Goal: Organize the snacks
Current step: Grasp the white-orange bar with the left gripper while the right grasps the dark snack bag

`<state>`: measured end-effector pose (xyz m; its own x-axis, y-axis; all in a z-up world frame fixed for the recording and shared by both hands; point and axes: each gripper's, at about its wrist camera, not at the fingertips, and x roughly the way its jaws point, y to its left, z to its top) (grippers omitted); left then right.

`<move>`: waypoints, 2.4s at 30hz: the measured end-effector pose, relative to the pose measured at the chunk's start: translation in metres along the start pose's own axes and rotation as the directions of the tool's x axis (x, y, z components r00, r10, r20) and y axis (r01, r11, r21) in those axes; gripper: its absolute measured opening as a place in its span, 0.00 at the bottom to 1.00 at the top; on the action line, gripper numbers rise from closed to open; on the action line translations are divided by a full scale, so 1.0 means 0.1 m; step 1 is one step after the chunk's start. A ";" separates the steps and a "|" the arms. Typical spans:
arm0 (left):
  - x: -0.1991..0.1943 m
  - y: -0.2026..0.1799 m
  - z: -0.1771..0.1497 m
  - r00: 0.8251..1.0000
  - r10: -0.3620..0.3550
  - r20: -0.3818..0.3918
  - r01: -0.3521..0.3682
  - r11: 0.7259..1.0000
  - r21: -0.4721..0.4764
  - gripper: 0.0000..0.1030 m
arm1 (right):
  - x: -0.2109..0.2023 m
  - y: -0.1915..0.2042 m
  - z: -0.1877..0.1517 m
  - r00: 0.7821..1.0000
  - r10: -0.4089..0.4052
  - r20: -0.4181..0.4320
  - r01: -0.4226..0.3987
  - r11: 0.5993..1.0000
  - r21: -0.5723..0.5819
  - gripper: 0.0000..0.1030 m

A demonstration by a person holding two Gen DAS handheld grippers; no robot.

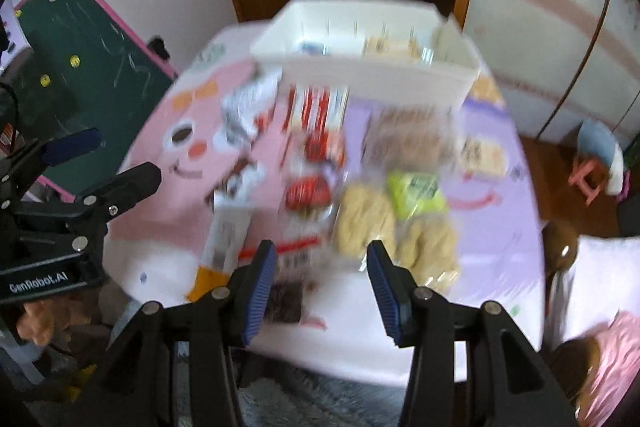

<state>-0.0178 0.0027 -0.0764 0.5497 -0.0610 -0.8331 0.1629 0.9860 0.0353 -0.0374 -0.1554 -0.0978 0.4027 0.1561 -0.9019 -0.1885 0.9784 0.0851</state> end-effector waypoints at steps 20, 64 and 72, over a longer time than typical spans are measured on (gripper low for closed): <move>0.83 0.04 -0.53 0.972 -0.040 -0.230 0.013 0.993 -0.119 0.91 | 0.75 0.17 -0.31 0.975 0.082 -0.205 -0.081 0.997 0.011 0.46; 1.09 0.13 -0.56 0.954 -0.088 -0.286 0.040 0.985 -0.169 0.90 | 0.63 0.19 -0.11 0.993 0.104 -0.058 -0.105 0.994 -0.022 0.21; 1.09 0.00 -0.54 0.957 -0.075 -0.282 0.048 0.994 -0.102 0.35 | 0.50 0.04 -0.08 0.988 0.156 -0.013 -0.156 0.988 0.004 0.18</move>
<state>-0.0021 0.0044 -0.1965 0.2827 -0.0886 -0.9551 0.1046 0.9926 -0.0611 -0.0253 -0.1453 -0.1458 0.3563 0.3053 -0.8831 -0.2458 0.9424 0.2267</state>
